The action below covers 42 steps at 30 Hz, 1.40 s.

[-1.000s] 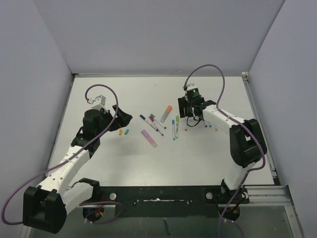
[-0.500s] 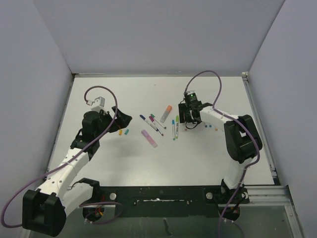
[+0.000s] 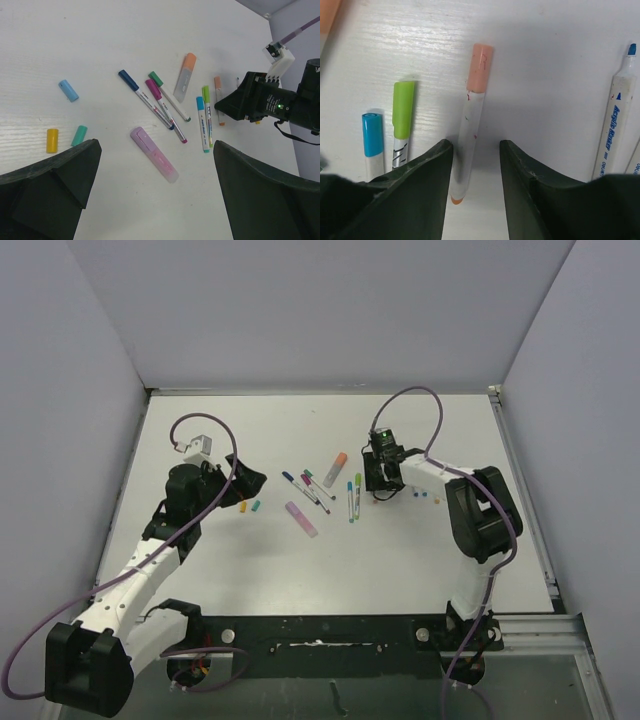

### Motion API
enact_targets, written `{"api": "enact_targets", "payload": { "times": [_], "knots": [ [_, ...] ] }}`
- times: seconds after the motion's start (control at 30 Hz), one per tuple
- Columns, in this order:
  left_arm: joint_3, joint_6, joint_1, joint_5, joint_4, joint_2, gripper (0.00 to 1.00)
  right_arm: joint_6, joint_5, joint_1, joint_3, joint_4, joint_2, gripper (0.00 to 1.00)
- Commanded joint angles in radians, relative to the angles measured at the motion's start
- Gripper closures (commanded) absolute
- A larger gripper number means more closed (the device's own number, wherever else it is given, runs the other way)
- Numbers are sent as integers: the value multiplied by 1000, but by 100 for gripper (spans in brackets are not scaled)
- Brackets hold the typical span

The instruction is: Open the pen caps

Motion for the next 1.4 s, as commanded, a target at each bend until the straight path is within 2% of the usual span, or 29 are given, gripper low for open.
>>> {"api": "enact_targets", "payload": {
  "times": [0.0,0.13,0.27,0.37,0.5,0.7,0.8,0.9,1.1,1.37],
  "knots": [
    [2,-7,-2,9,65,-18,2,14,-26,-2,22,-7,33,62],
    [1,-7,-1,8,64,-20,2,15,-42,-12,31,-28,55,77],
    [6,-10,-1,7,60,-18,3,9,-57,-26,36,-45,61,100],
    [10,-18,-4,15,55,-10,3,-6,-29,-27,-24,34,-14,100],
    [-10,-48,-17,24,94,-1,4,-63,-11,1,-159,197,-202,100],
    [-21,-97,-59,31,168,54,4,-117,-143,32,-247,279,-377,100],
    [-18,-132,-101,32,229,96,4,-126,-242,56,-267,313,-407,100],
    [-8,-155,-149,24,283,145,5,-130,-272,120,-294,367,-431,100],
    [22,-195,-216,8,366,236,8,-137,-255,263,-268,391,-422,100],
    [34,-225,-251,-5,438,317,12,-135,-257,367,-233,417,-398,100]
  ]
}}
